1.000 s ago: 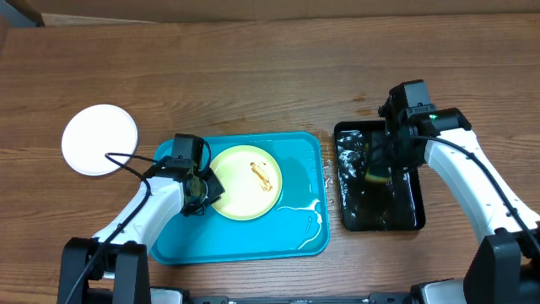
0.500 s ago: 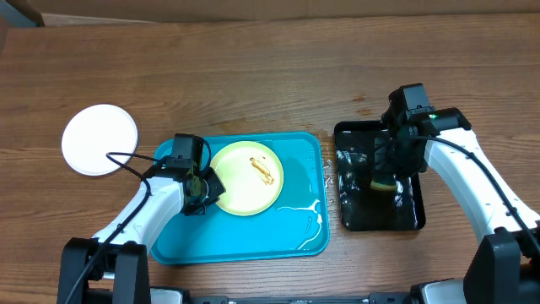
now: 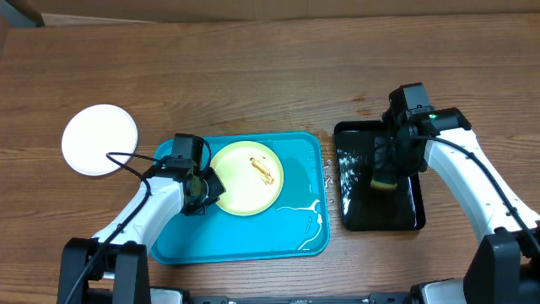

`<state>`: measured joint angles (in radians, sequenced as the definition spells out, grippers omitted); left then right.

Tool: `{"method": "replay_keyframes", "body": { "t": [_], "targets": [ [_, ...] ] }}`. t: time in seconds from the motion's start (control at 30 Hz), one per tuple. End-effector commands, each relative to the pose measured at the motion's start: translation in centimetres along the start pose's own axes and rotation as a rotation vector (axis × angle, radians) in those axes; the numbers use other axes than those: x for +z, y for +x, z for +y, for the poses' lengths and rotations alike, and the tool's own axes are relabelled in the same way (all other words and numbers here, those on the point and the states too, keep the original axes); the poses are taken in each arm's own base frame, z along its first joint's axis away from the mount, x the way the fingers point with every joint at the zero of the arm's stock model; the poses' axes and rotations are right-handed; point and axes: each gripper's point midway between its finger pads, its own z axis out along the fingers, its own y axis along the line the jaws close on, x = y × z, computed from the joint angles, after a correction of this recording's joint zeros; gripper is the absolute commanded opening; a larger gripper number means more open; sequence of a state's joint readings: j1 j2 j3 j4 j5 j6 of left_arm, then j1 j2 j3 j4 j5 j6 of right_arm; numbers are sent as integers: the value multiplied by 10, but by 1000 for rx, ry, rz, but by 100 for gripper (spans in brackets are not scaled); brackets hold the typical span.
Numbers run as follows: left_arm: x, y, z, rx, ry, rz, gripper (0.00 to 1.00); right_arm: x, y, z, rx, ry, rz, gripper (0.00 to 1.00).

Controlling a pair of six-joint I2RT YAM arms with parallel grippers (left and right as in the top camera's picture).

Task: Clean dirty plates on tray and stack at the side
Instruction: 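Carry the sponge with the right gripper onto the yellow plate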

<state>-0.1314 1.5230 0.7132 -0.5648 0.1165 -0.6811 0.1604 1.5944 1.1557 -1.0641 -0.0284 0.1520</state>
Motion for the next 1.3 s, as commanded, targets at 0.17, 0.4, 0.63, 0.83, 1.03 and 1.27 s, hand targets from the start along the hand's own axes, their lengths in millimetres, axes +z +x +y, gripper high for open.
{"method": "replay_keyframes", "body": {
  "t": [0.17,0.4,0.63,0.83,1.03,1.27],
  "targets": [
    [15,16,21,6,-82,48,4,-4,-9,7,53,-36,-36,4],
    [15,16,21,14,-82,49,4,-8,-7,38,46,-214,-10,4],
    [15,21,12,43,-31,82,4,-42,-8,109,-64,-655,-4,4],
    [13,34,-5,67,69,154,5,-50,-15,156,-238,-710,-109,4],
    [14,32,-3,147,49,134,22,-25,-22,185,-397,-409,-282,4],
    [15,29,1,159,25,115,4,10,-25,213,-514,-145,-418,4]
  ]
}}
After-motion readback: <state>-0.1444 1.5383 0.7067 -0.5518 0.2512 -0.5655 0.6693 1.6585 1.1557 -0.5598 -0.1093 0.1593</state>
